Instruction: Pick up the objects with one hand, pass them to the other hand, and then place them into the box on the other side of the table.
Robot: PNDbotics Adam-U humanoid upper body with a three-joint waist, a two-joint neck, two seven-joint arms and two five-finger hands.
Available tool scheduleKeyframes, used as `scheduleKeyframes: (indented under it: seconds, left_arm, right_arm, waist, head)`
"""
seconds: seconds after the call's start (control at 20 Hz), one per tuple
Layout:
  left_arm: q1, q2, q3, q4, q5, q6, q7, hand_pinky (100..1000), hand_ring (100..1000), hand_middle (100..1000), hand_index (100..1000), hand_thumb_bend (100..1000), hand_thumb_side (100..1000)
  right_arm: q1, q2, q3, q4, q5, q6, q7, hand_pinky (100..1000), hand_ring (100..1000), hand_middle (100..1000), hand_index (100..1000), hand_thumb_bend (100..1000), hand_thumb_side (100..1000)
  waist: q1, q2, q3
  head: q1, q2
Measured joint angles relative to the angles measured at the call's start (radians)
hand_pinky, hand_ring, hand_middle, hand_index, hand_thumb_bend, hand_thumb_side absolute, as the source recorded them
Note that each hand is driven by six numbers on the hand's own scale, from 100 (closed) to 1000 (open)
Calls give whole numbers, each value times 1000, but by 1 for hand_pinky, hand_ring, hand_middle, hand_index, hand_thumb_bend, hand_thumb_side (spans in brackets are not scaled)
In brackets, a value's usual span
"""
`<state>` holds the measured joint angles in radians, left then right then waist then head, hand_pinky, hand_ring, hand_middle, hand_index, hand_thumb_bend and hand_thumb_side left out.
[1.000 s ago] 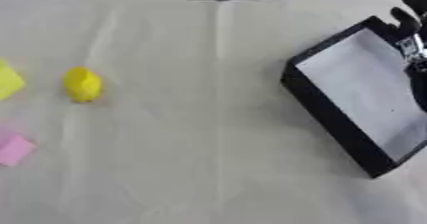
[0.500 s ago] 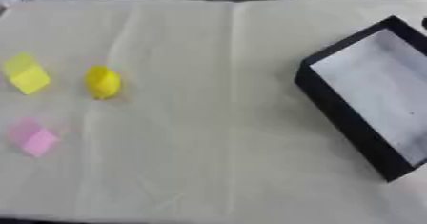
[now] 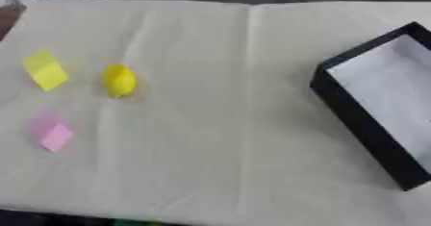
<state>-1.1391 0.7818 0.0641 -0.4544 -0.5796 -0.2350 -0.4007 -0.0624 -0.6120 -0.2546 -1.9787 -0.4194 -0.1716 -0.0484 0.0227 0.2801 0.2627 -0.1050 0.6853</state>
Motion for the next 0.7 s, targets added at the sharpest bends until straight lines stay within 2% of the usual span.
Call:
scheduleKeyframes:
  seconds: [0.3,0.7]
  left_arm:
    - [-84,-76,-13,131,-185,6,-74,963,908,840,903,716,441]
    - [-138,-134,0,175,-247,11,-146,972,911,832,899,698,457]
  right_arm:
    - [1,0,6,0,0,1,-1,1000,1000,1000,1000,100,256]
    - [0,0,16,0,-3,4,1,1000,1000,1000,1000,100,261]
  waist:
    - [-8,-2,3]
    - [-11,-3,0]
  head:
    - [0,8]
    - [7,8]
